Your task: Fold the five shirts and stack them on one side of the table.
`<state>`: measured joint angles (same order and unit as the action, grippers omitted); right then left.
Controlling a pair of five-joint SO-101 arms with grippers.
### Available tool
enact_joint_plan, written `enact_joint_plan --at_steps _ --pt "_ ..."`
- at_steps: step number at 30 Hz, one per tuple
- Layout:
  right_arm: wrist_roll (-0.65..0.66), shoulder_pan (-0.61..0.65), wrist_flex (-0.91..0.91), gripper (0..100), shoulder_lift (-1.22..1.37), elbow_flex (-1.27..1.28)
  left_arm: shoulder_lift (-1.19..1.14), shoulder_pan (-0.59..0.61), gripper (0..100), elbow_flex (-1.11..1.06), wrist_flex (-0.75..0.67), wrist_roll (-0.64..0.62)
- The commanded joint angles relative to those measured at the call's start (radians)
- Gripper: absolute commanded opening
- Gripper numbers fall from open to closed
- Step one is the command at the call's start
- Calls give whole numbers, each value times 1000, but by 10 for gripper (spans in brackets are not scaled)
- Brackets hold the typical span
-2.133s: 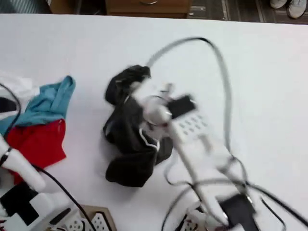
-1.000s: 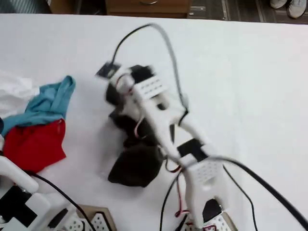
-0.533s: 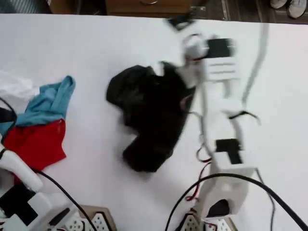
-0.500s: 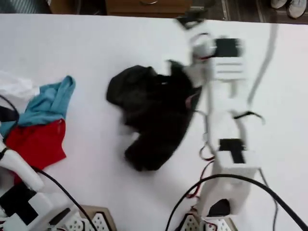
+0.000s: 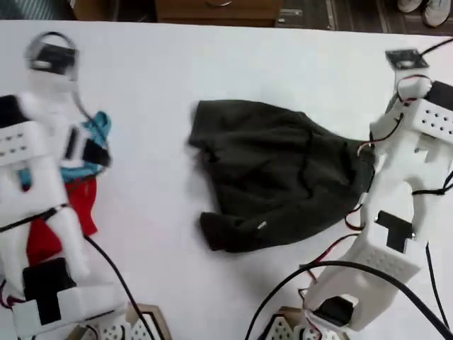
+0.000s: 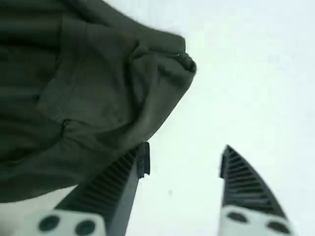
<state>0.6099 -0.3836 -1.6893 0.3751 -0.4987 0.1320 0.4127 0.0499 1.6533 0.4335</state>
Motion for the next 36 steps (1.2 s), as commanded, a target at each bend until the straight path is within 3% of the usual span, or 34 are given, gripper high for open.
enact_joint_plan --at_steps 1,8,13,18,25,36 --pt "101 -13 -15 310 -90 75 5 -109 351 -104 -84 -2" --pt "440 88 -12 232 -380 531 5 -195 351 -271 -204 -2" --pt "488 220 28 218 -700 842 6 -184 351 -285 -213 -6" --pt "445 360 219 218 -924 1094 8 -121 351 -280 -213 -5" --pt "83 380 638 217 -909 1227 8 -26 351 -282 -207 2" --pt "61 374 835 217 -559 1220 8 61 351 -283 -206 41"
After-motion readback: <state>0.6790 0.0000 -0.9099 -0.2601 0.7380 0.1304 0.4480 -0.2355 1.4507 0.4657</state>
